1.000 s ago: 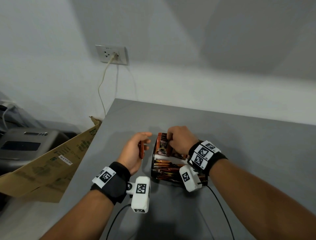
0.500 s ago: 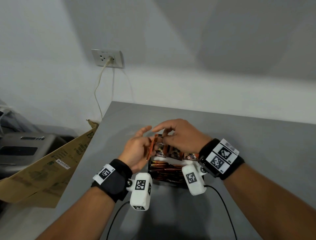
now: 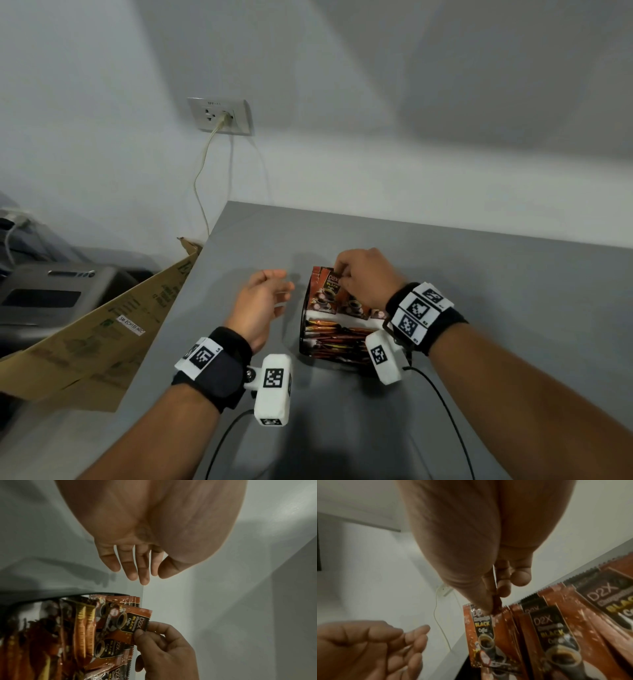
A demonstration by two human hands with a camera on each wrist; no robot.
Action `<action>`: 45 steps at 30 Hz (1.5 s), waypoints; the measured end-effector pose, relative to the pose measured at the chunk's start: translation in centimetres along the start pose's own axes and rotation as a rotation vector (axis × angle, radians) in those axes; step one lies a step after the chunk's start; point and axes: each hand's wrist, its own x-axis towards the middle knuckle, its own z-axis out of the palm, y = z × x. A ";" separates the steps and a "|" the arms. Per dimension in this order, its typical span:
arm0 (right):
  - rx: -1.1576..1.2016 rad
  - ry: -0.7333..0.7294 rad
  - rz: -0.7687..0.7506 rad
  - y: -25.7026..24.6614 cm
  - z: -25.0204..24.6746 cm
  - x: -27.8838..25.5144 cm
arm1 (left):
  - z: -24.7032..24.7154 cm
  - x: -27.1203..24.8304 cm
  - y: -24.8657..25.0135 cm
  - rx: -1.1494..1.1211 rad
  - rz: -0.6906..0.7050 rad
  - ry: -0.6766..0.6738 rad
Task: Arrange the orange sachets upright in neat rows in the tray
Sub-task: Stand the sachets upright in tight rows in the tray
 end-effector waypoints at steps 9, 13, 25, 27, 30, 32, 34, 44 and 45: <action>-0.135 -0.131 -0.050 -0.8 2.2 1.0 | -1.2 -0.1 -1.7 0.103 -0.013 0.001; -0.132 -0.139 -0.038 -0.9 2.0 1.1 | -1.0 -0.1 -1.8 0.125 -0.014 -0.014; 0.034 -0.070 -0.010 0.1 -0.8 -1.3 | -0.4 -0.8 -0.6 0.579 0.199 -0.207; 0.057 -0.113 -0.008 0.8 -1.9 -2.6 | -0.3 -0.9 -0.5 0.710 0.227 -0.311; 0.047 -0.218 0.008 2.4 -2.7 -4.5 | 0.1 -0.5 -0.6 0.867 0.240 -0.424; 0.016 -0.271 0.028 3.4 -2.6 -5.5 | 0.6 -0.2 -0.7 0.975 0.278 -0.465; 0.029 -0.306 0.044 4.0 -2.4 -6.4 | 1.1 -0.1 -0.6 1.048 0.288 -0.490; 0.035 -0.258 0.004 3.8 -0.9 -7.2 | 1.8 0.7 -0.6 1.065 0.332 -0.525; 0.036 -0.252 0.003 3.9 -0.8 -7.2 | 1.7 0.7 -0.6 1.055 0.340 -0.527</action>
